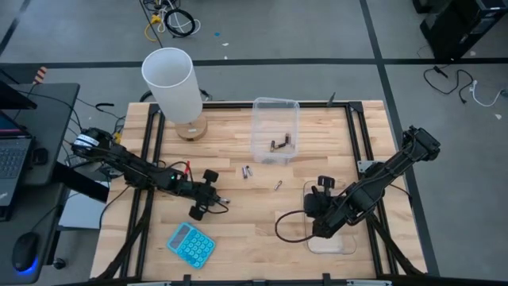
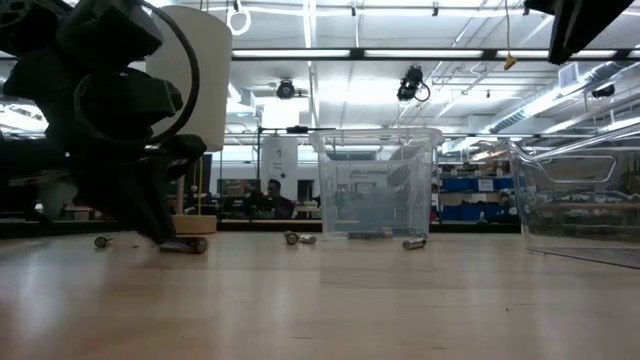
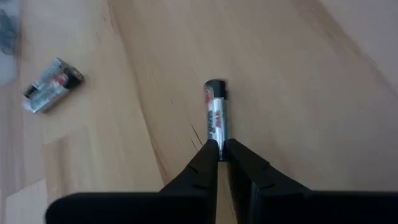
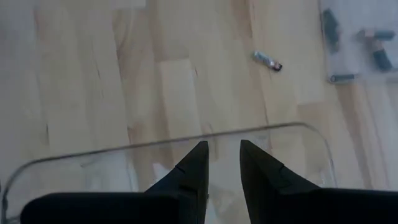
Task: Sort batteries
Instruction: Put the silver battery into the bottom transparent bin
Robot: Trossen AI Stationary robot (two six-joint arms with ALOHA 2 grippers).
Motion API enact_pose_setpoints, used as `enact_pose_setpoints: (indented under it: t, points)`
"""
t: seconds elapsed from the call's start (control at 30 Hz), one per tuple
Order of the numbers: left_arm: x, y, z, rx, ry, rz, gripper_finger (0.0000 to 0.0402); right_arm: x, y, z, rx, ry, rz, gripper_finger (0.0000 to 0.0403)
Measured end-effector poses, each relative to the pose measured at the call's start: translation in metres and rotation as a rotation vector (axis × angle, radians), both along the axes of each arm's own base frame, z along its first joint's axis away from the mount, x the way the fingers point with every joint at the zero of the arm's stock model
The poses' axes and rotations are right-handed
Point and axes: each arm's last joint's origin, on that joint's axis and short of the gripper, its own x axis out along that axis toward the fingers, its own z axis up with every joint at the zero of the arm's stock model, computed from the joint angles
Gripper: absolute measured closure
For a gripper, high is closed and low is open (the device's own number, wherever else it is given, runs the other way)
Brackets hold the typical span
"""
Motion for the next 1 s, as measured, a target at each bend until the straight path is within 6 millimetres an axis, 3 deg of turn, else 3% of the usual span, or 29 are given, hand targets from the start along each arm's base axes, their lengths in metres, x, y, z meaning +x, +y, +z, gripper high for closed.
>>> enact_pose_setpoints:
  t: [0.17, 0.47, 0.87, 1.0]
  points:
    - [0.0021, -0.0005, 0.0019, -0.003, -0.032, 0.011, 0.0399, 0.0017, 0.0054, 0.0017, -0.017, -0.063, 0.027, 0.0325]
    - [0.0041, -0.0013, 0.0037, -0.05, -0.057, 0.043, 0.0393, 0.0011, 0.0067, 0.0019, -0.027, -0.074, 0.03, 0.0325]
    - [0.0062, -0.0024, 0.0059, -0.06, -0.086, 0.021, 0.0277, 0.0011, 0.0066, 0.002, -0.029, -0.077, 0.027, 0.0325]
    - [0.0066, -0.0013, 0.006, -0.05, -0.088, 0.019, 0.026, 0.0012, 0.0066, 0.002, -0.029, -0.078, 0.027, 0.0325]
